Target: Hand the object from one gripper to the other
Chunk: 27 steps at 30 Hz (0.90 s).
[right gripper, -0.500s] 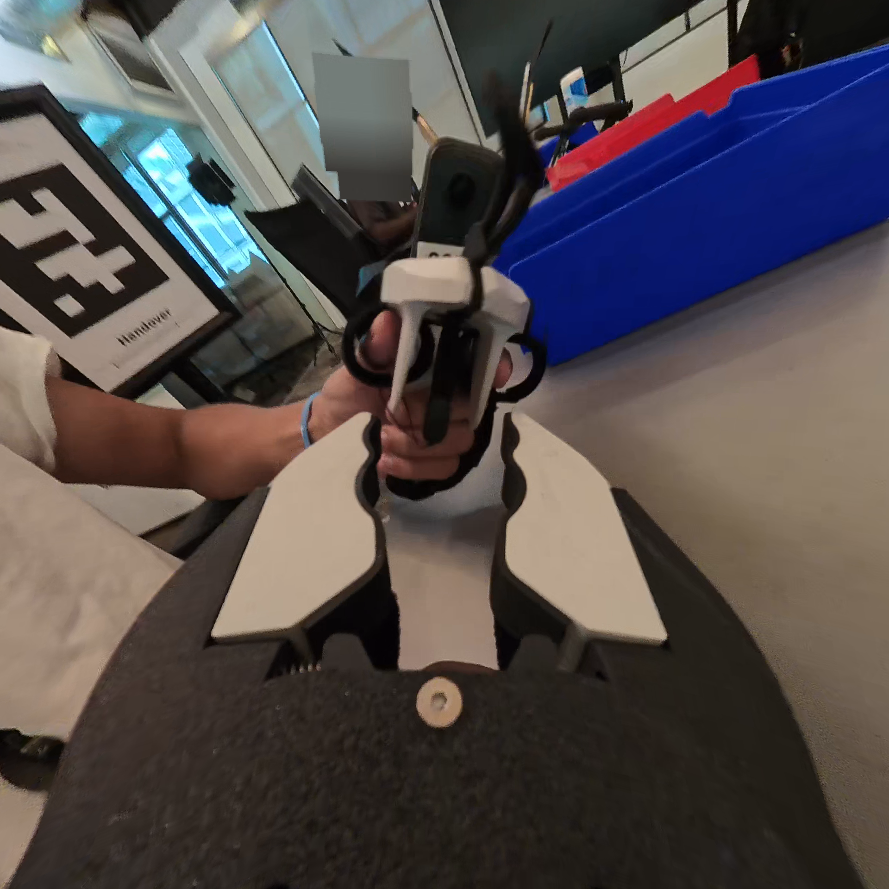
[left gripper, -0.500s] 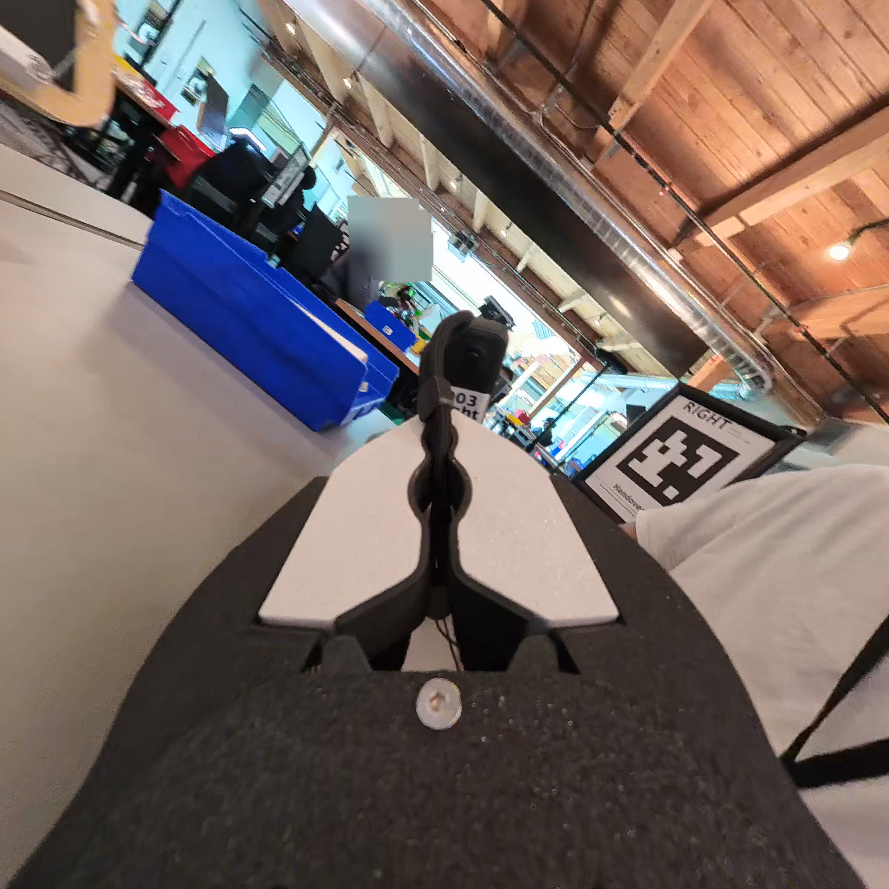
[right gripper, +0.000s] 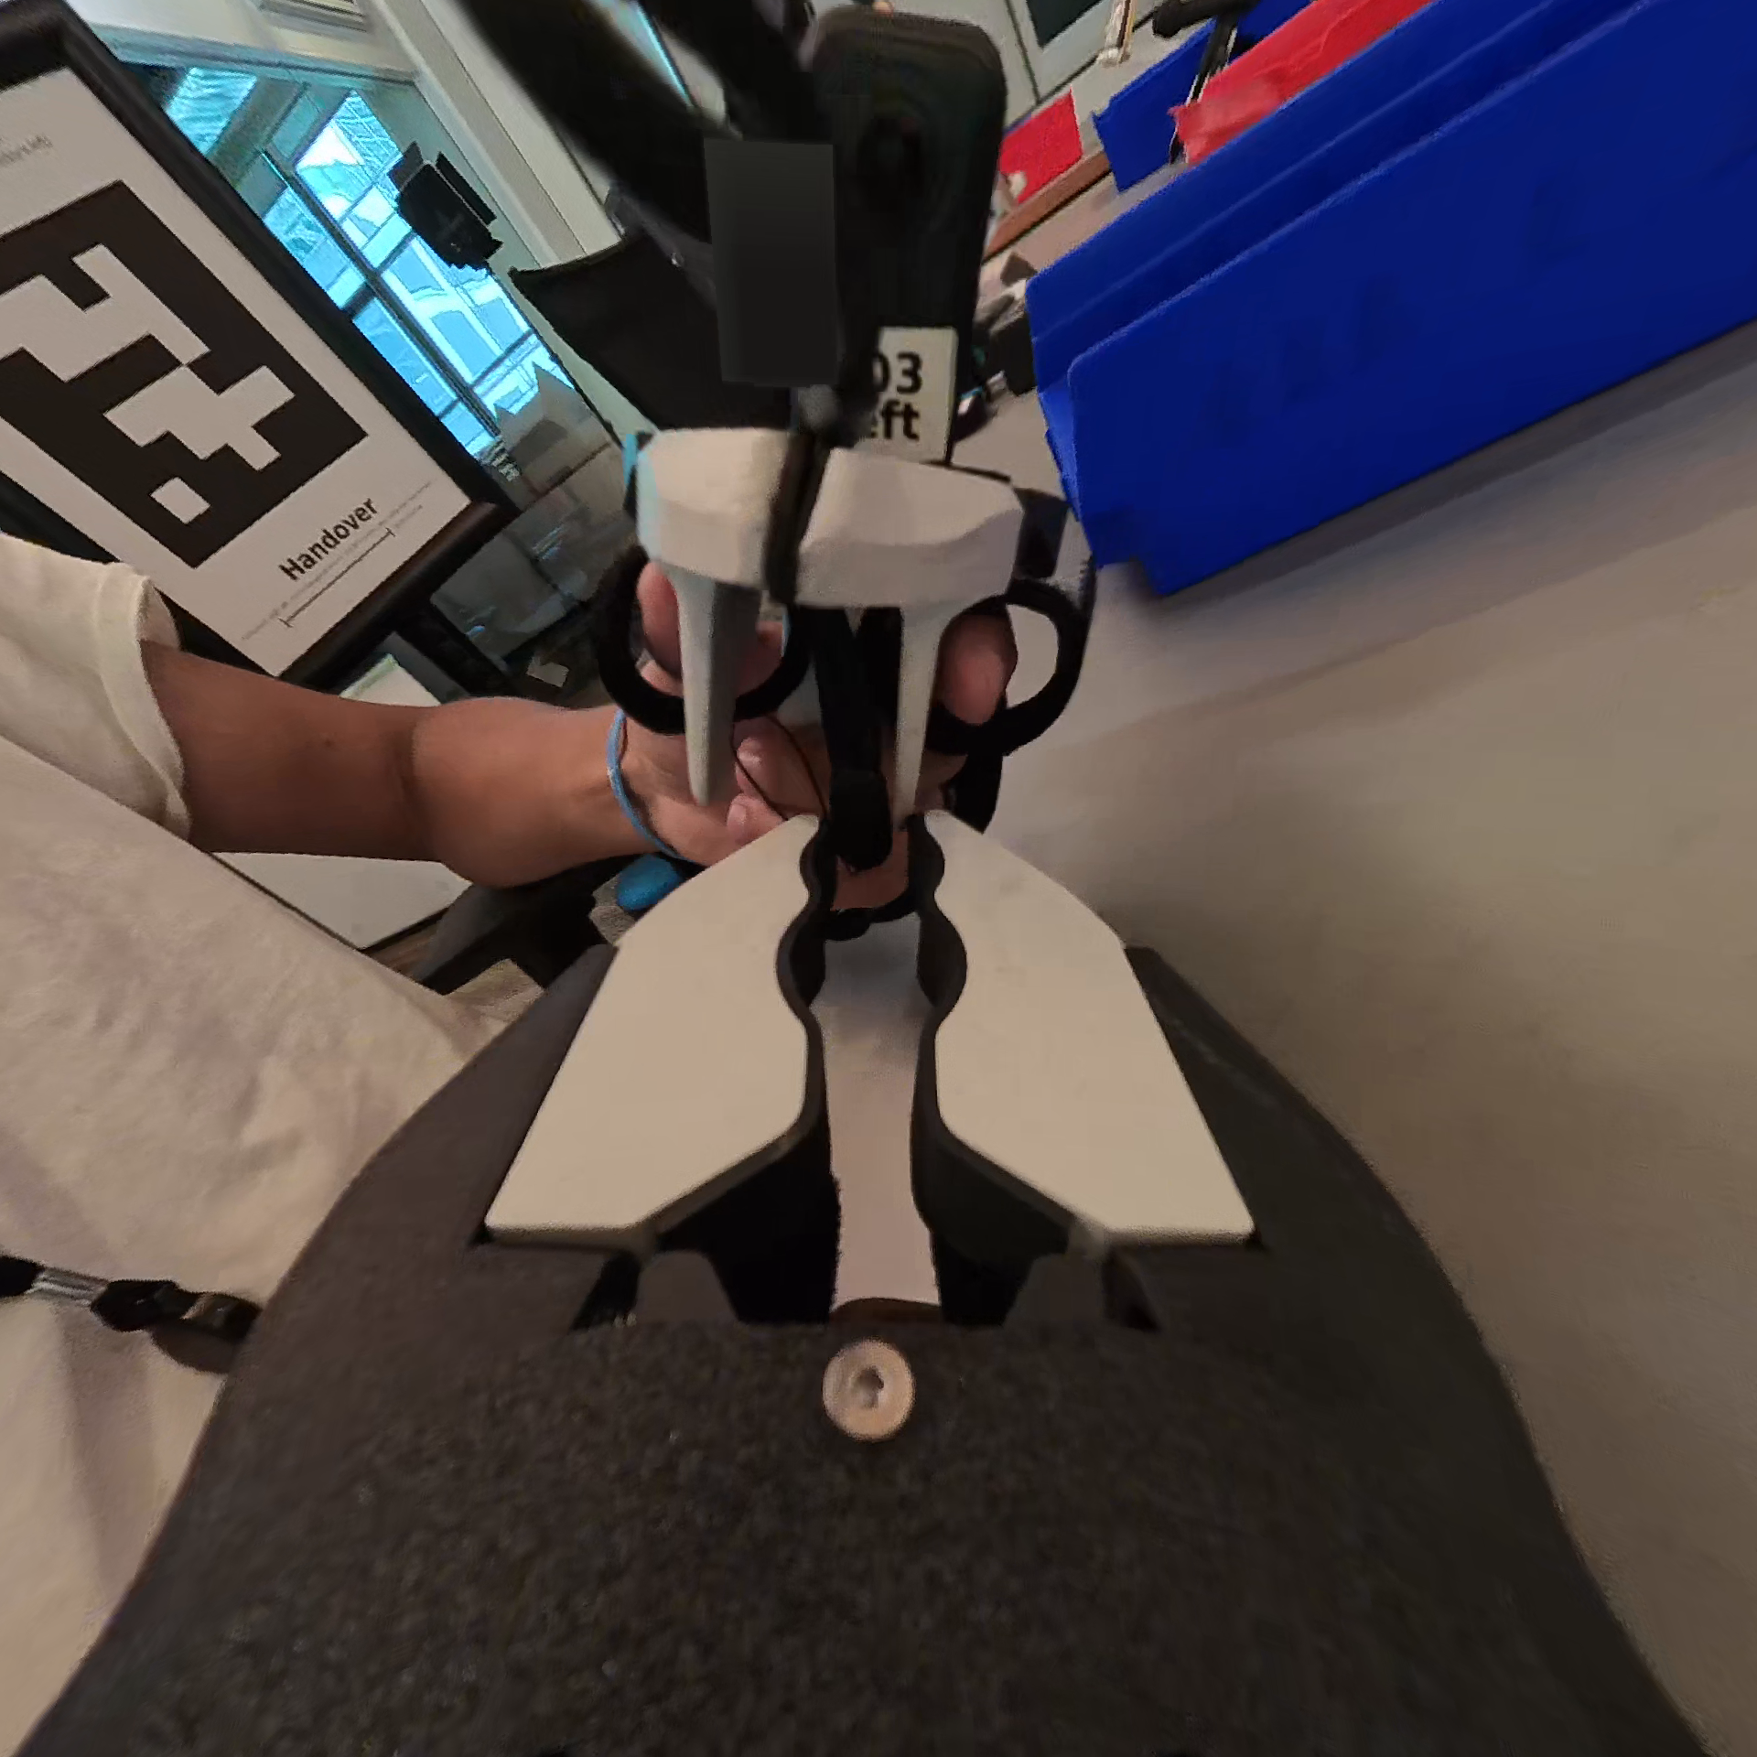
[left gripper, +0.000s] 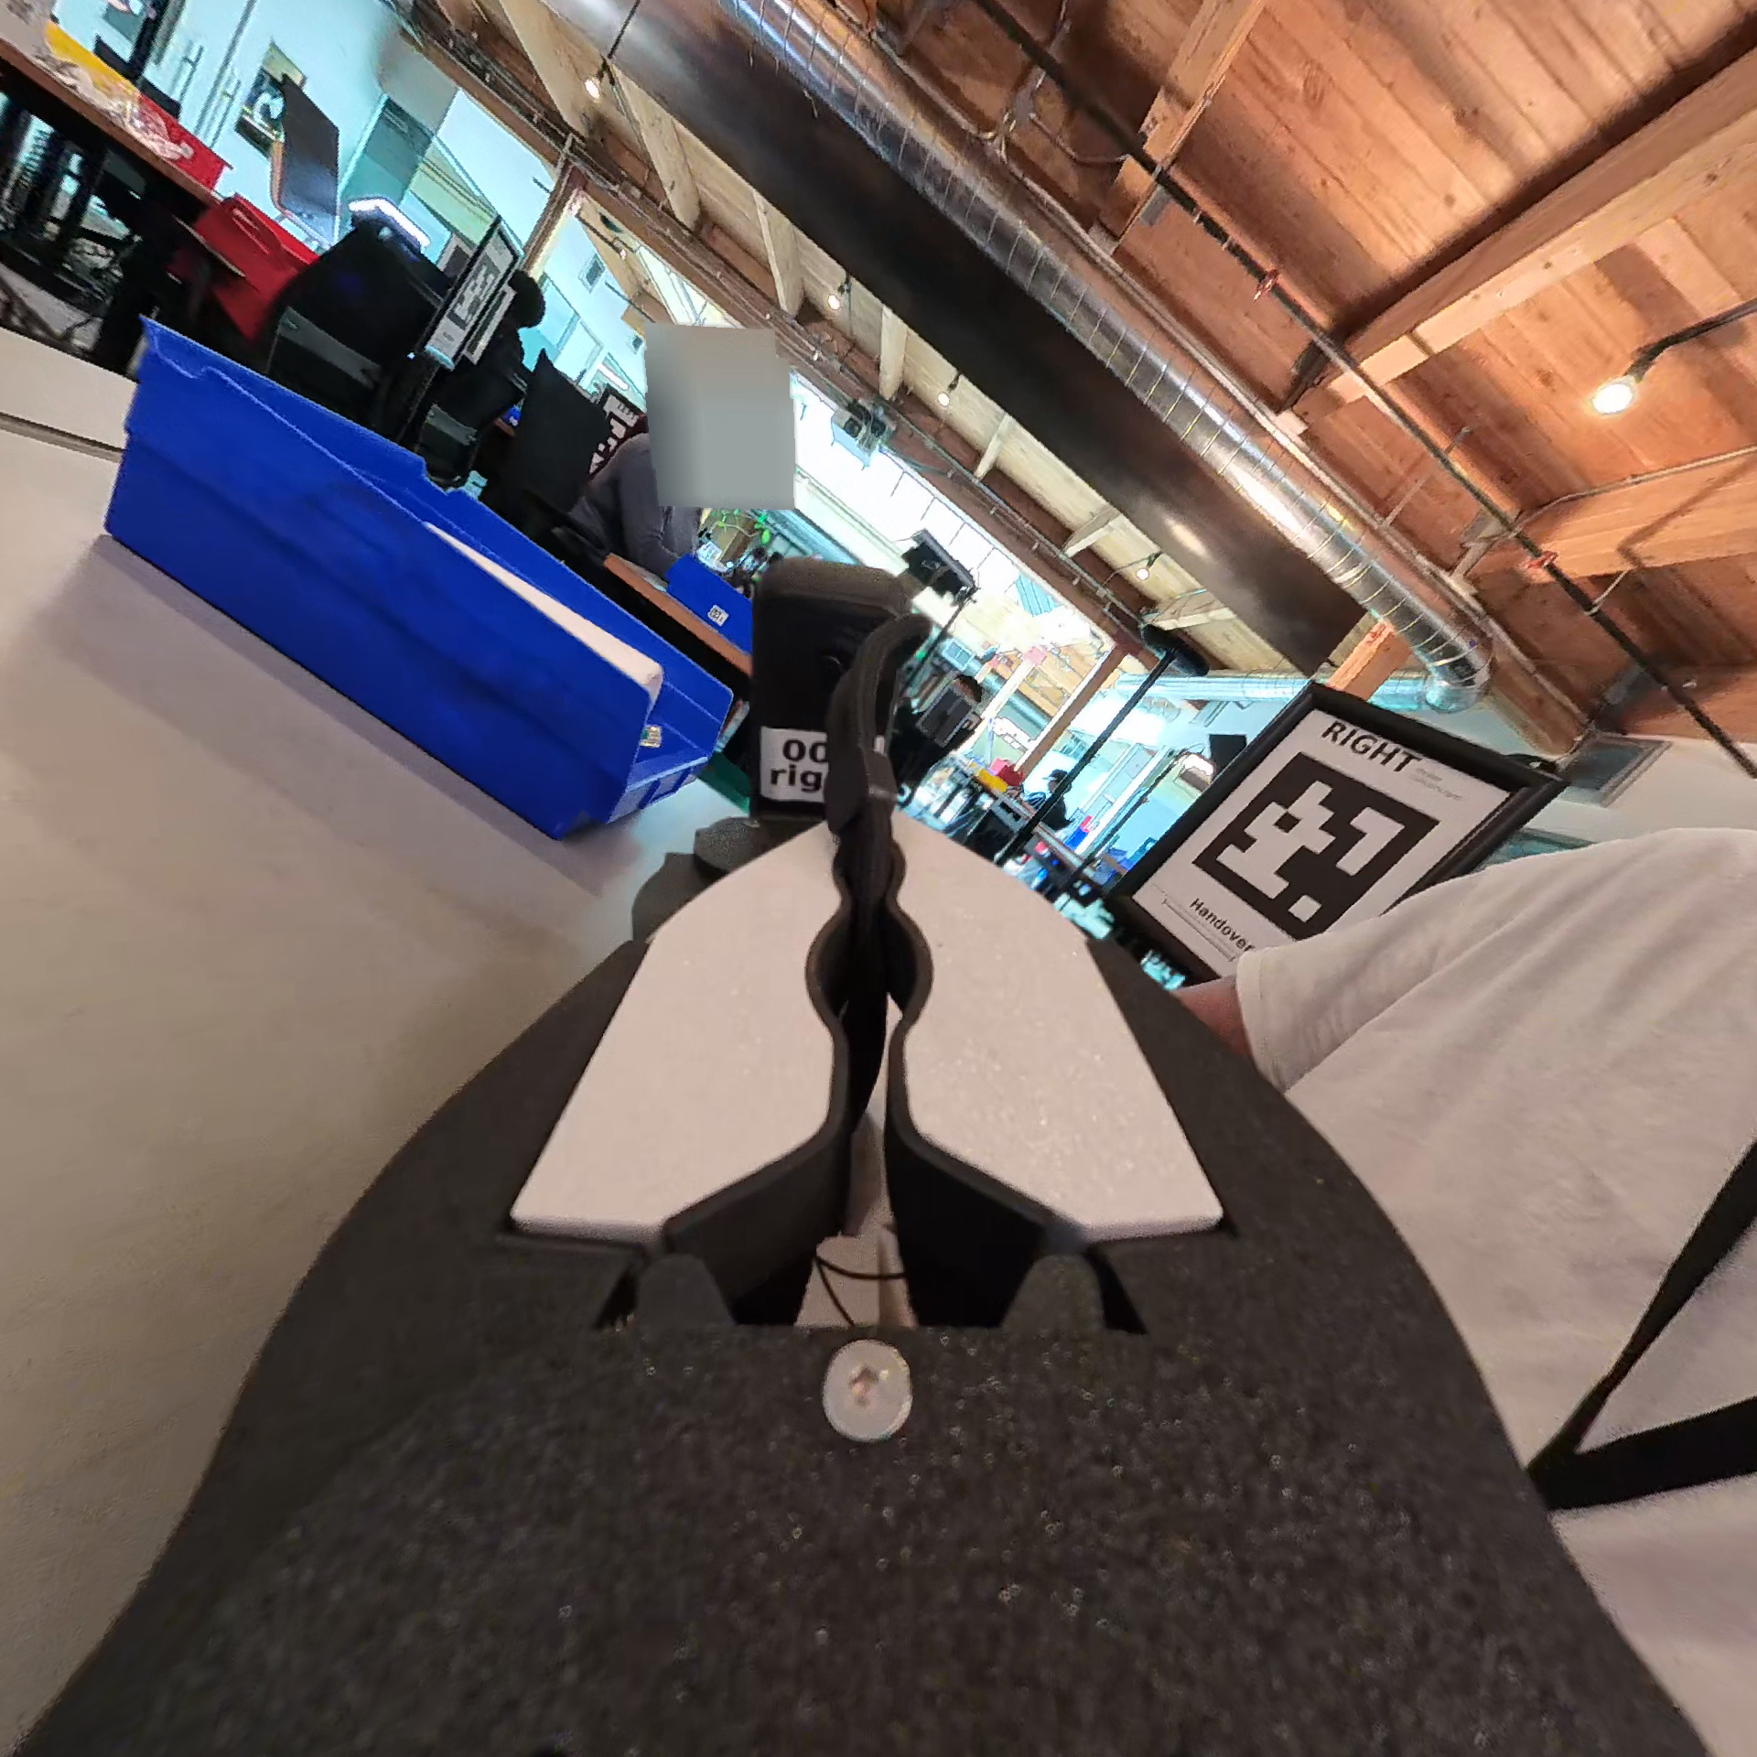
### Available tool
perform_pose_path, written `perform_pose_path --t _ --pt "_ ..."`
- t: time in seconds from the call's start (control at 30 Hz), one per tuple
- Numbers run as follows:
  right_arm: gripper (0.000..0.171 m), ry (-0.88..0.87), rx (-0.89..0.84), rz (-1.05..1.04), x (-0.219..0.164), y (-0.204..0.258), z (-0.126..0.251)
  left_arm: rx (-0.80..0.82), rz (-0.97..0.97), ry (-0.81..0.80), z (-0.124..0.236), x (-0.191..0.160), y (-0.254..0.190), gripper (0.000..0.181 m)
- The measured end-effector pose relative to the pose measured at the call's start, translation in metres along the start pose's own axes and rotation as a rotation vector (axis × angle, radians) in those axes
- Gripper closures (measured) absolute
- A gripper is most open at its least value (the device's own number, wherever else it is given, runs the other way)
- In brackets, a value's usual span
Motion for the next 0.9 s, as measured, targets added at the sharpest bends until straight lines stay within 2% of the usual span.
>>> perform_pose_path --t 0.03,0.23,0.43,0.57,0.73,0.9 --pt "0.157 0.008 0.003 -0.018 -0.001 -0.001 0.0 0.007 -0.012 0.014 -0.001 -0.001 0.0 0.181" --pt "0.16 0.048 0.048 -0.104 -0.006 -0.004 0.004 0.061 -0.123 0.076 -0.002 -0.004 -0.003 0.181" --pt "0.16 0.047 0.038 -0.087 -0.001 -0.003 0.013 0.077 -0.115 0.052 0.007 0.003 0.002 0.181" --pt "0.16 -0.011 -0.11 0.003 0.011 -0.016 0.035 0.168 -0.097 0.058 0.021 0.008 0.016 0.162" --pt "0.16 -0.027 -0.488 0.18 0.025 -0.046 0.078 0.337 -0.08 0.085 0.041 0.014 0.039 0.143" --pt "0.16 -0.002 -0.643 0.384 0.033 -0.046 0.093 0.451 -0.093 0.173 0.053 0.01 0.053 0.14"
Point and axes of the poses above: each gripper's, where its closed fingertips meet, z back along the fingers, x out of its top, y = z × x across the jaws, the point moved 6 cm from there along z, back along the fingers, and after that the axes turned 8 degrees about -z, right-handed, at the moved point
